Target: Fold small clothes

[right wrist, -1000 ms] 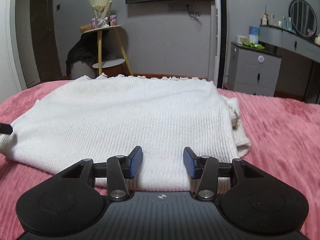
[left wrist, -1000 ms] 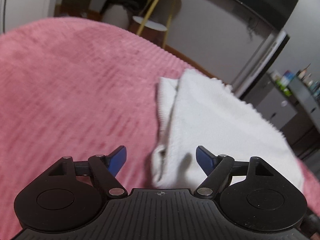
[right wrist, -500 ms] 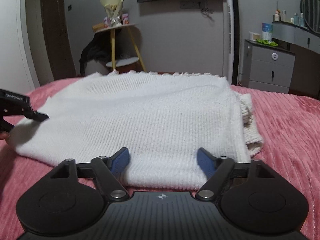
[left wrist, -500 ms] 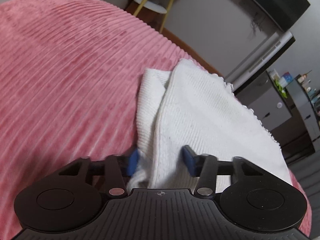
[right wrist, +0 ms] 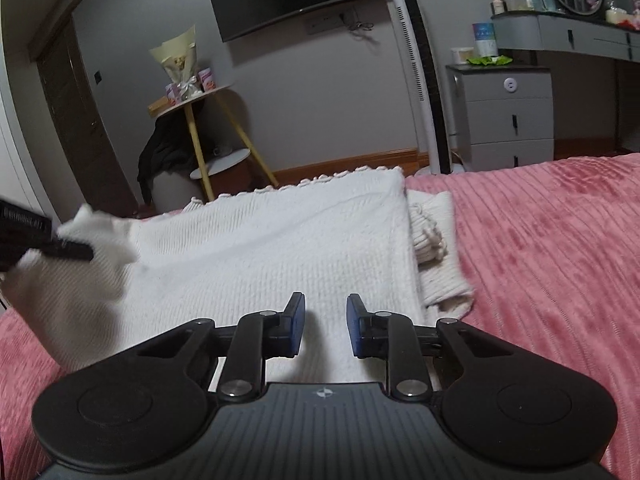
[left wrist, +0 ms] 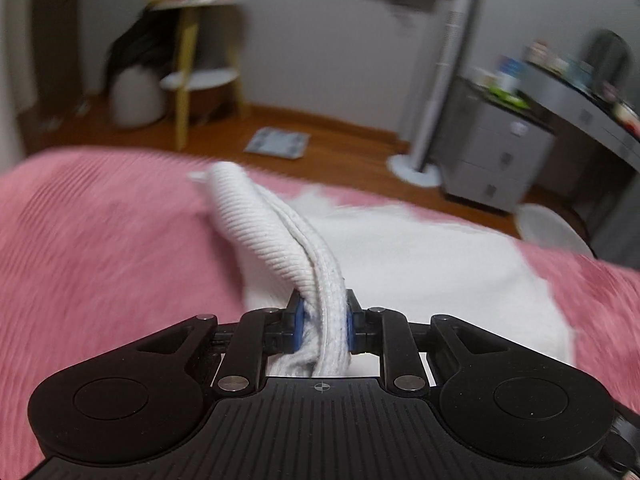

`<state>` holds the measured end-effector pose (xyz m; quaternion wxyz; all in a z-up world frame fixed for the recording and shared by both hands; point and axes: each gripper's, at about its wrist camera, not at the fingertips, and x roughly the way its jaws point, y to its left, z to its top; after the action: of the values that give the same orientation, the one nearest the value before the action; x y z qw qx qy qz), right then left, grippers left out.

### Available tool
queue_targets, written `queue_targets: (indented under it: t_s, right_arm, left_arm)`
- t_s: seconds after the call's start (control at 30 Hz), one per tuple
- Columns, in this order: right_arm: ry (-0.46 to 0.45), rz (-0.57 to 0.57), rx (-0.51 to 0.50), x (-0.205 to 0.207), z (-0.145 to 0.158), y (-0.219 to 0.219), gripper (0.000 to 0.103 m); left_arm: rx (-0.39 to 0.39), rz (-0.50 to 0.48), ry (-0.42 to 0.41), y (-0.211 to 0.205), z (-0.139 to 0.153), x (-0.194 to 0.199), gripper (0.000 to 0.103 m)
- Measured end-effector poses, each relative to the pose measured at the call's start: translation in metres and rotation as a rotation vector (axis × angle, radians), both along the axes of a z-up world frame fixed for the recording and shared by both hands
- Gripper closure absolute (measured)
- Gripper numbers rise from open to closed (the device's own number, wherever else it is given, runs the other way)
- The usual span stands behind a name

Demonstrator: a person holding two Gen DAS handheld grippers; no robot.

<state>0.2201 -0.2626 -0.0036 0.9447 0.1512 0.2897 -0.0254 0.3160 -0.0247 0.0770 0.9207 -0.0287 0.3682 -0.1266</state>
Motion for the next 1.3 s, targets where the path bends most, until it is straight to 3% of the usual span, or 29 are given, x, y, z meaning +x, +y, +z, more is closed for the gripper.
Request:
queue_targets:
  t_s: [0.13, 0.2, 0.3, 0.4, 0.47, 0.57, 0.63, 0.77, 0.9, 1.03, 1.13, 1.23, 1.3]
  right_arm:
    - [-0.003, -0.025, 0.013, 0.001, 0.001, -0.008, 0.083]
    - [-0.003, -0.025, 0.02, 0.0, 0.0, -0.011, 0.084]
    - [0.0, -0.021, 0.019, 0.001, -0.002, -0.012, 0.086]
    - [0.008, -0.015, 0.015, 0.003, -0.005, -0.011, 0.086]
    - [0.012, -0.011, 0.014, 0.004, -0.007, -0.012, 0.086]
    - [0.002, -0.012, 0.029, 0.004, -0.004, -0.013, 0.086]
    - [-0.004, -0.006, 0.014, 0.004, -0.002, -0.011, 0.086]
    - [0.021, 0.018, -0.015, 0.006, -0.005, -0.003, 0.086]
    - [0.046, 0.041, -0.048, 0.007, -0.003, 0.002, 0.086]
    - [0.059, 0.038, 0.057, 0.009, 0.008, -0.005, 0.084]
    - [0.06, 0.07, 0.181, 0.015, 0.015, -0.005, 0.075]
    - [0.088, 0.12, 0.281, 0.027, 0.014, 0.004, 0.061]
    - [0.116, 0.152, 0.31, 0.041, 0.012, 0.013, 0.061]
  left_arm:
    - [0.006, -0.124, 0.036, -0.046, -0.019, -0.002, 0.077]
    - [0.0, -0.15, 0.079, -0.058, -0.036, 0.0, 0.068]
    - [-0.04, -0.163, 0.115, -0.061, -0.056, -0.002, 0.066]
    - [-0.104, -0.139, 0.103, -0.049, -0.044, -0.016, 0.066]
    - [-0.157, -0.109, 0.055, -0.034, -0.031, -0.034, 0.063]
    - [-0.068, 0.008, -0.024, -0.014, -0.027, -0.058, 0.055]
    - [-0.009, 0.071, -0.026, -0.003, -0.037, -0.066, 0.054]
    - [-0.018, 0.157, 0.05, 0.014, -0.066, -0.066, 0.051]
    - [-0.028, 0.162, 0.033, 0.014, -0.076, -0.067, 0.048]
    - [-0.065, 0.168, 0.021, 0.027, -0.077, -0.071, 0.046]
    - [-0.111, 0.193, 0.028, 0.038, -0.075, -0.073, 0.047]
    - [-0.084, 0.227, 0.025, 0.046, -0.07, -0.073, 0.047]
    - [-0.058, 0.25, 0.018, 0.05, -0.071, -0.072, 0.047]
